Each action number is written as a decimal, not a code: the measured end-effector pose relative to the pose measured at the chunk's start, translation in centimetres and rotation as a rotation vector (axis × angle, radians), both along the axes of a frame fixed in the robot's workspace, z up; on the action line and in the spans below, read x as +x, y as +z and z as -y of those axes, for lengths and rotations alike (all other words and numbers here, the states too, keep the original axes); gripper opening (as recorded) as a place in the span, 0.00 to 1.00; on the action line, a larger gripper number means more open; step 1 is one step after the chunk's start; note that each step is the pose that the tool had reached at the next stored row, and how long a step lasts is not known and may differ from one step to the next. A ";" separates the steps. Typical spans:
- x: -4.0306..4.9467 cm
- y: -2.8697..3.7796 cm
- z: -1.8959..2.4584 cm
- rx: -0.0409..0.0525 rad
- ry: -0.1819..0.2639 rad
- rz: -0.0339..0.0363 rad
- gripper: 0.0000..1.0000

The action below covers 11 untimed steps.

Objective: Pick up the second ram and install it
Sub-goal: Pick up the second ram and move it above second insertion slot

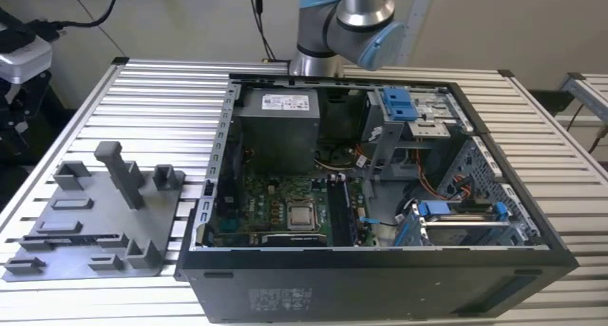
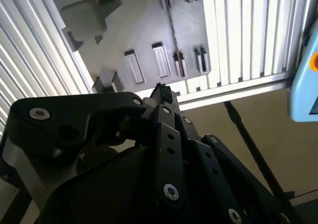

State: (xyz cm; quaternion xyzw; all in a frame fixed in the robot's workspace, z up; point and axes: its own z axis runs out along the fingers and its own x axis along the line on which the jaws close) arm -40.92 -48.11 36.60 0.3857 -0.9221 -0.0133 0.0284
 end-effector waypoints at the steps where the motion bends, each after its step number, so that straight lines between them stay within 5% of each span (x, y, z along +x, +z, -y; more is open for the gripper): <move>1: 0.00 0.00 0.00 -0.0001 0.018 0.0000 0.11; 11: 0.00 -0.03 0.00 -0.0003 0.176 0.0041 0.11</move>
